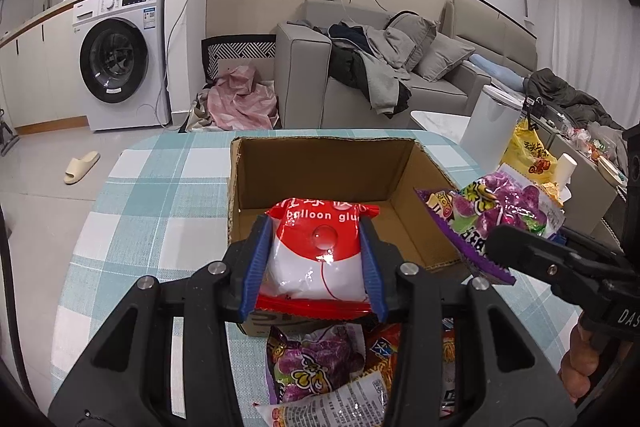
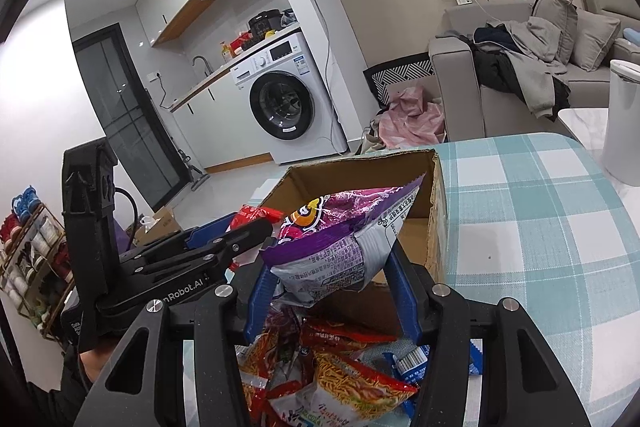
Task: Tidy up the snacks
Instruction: 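Lift the balloon glue packet with the left tool and carry it into the box, then open the left tool to drop the packet in the box and withdraw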
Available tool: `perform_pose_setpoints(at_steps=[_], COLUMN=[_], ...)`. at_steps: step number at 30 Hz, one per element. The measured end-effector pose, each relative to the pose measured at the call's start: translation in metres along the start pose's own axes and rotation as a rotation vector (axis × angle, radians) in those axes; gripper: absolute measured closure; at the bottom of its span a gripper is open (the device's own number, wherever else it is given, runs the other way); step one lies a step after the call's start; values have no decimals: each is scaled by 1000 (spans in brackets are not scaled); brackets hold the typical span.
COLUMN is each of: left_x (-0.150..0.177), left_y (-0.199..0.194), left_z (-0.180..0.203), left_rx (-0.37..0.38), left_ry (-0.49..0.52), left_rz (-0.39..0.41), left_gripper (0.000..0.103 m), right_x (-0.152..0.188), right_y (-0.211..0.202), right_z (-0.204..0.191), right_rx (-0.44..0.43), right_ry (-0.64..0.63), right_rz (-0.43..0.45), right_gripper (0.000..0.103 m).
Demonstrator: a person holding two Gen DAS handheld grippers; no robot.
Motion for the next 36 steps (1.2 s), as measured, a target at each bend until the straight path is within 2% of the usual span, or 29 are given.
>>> perform_pose_setpoints(at_steps=[17,20,22,23,24,26,28,30,36], left_x=[-7,-7,-6,-5,-4,-1,1,4,10], left_y=[32,32,29,28,26,21,13,5,-14], left_z=[-1,0,0,0,0,-2,-3,-3,0], left_rx=[-3,-9,-8,-3,2,4,3,5,6], left_ry=[-2,5,6,5,2,-8,-17,-20,-19], left_rz=[-45,-49,-46,-48,-51,-50,-36,-20,-26], left_gripper=[63,63,63,61,59,39,25,22,13], right_x=[-14,-15,-15,-15,-15,-13,-11,-7,5], right_y=[20,19,14,12,9,3,-4,-11,-28], right_z=[10,11,9,9,8,6,6,6,7], right_rx=[50,57,60,58,56,63,78,93,109], right_ry=[23,22,15,13,10,-6,-17,-26,-39], right_rz=[-11,-4,12,20,28,37,52,62,64], right_gripper=[50,47,38,32,32,30,20,4,0])
Point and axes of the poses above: each gripper's, at about its wrist camera, not at the fingertips, and y roughly the way its jaws point, z to its right, x to its underside, the point moved 3 cm from there along y, roughly the way its jaws point, and after that the axes turned 15 degrees about y, right-handed, at the moved point
